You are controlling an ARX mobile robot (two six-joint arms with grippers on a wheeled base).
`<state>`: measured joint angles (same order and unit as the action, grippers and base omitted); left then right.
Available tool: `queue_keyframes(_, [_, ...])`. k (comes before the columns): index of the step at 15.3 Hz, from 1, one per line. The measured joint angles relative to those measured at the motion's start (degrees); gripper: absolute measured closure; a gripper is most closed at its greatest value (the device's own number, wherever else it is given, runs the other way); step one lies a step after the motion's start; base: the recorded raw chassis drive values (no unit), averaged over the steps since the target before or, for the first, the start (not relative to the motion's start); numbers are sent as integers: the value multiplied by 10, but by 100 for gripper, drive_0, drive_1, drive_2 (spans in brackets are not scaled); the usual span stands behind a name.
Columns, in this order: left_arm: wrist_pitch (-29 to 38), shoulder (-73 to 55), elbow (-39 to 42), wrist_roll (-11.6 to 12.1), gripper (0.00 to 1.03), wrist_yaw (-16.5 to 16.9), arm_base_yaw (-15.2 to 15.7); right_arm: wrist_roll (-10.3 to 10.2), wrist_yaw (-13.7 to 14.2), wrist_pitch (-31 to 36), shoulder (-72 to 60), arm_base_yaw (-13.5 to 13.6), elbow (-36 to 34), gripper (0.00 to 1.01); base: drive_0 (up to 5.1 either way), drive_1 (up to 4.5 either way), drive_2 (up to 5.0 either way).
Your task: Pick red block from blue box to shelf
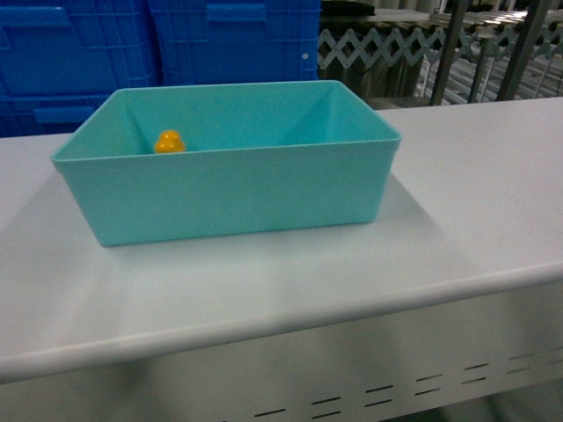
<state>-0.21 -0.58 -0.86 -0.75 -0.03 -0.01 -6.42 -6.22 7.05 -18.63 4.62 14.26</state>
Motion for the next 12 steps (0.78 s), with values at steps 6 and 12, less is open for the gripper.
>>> queue_keyframes(6, [0, 0, 0, 0, 5, 0, 0, 0, 0, 0, 0, 0, 0, 75, -184, -184, -184])
queue_keyframes(12, [0, 0, 0, 0, 5, 0, 0, 0, 0, 0, 0, 0, 0, 75, -184, -184, -184])
